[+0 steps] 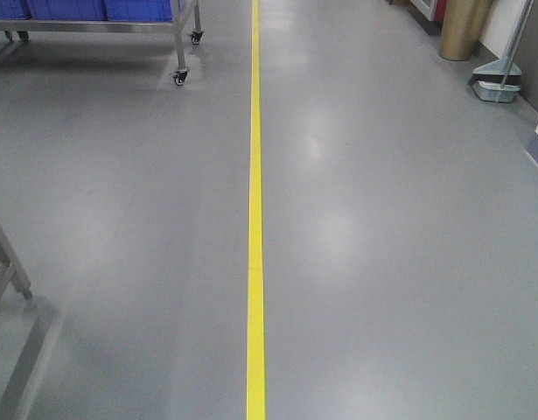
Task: Move and align brake pads A on conveyor
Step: 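Drive along the yellow floor line back toward the steel table, then turn the base toward the steel table beside the blue bin racks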
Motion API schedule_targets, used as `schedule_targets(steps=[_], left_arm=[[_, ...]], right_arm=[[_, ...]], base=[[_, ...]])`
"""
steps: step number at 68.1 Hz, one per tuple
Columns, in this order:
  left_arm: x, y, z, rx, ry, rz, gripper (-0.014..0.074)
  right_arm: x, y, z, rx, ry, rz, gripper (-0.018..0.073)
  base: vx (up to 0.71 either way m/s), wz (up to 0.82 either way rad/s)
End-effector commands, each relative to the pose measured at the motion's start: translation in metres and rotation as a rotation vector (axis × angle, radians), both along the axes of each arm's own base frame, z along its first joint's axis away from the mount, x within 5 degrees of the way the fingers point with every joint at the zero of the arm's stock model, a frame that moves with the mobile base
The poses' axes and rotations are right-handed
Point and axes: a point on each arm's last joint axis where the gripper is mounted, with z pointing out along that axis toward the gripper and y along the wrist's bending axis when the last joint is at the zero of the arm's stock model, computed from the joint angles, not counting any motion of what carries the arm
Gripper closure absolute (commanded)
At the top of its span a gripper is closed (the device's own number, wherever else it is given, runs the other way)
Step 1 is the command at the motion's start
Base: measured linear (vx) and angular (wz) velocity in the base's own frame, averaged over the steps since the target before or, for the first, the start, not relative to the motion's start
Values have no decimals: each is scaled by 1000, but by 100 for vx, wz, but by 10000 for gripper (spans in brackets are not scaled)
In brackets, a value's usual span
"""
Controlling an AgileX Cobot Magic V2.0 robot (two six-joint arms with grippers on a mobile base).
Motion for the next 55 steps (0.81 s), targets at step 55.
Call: schedule_targets(steps=[55], left_arm=[[2, -1, 13, -3, -76, -13, 115]], right_arm=[[3, 0, 14, 0, -90, -2, 20]], base=[[58, 2]])
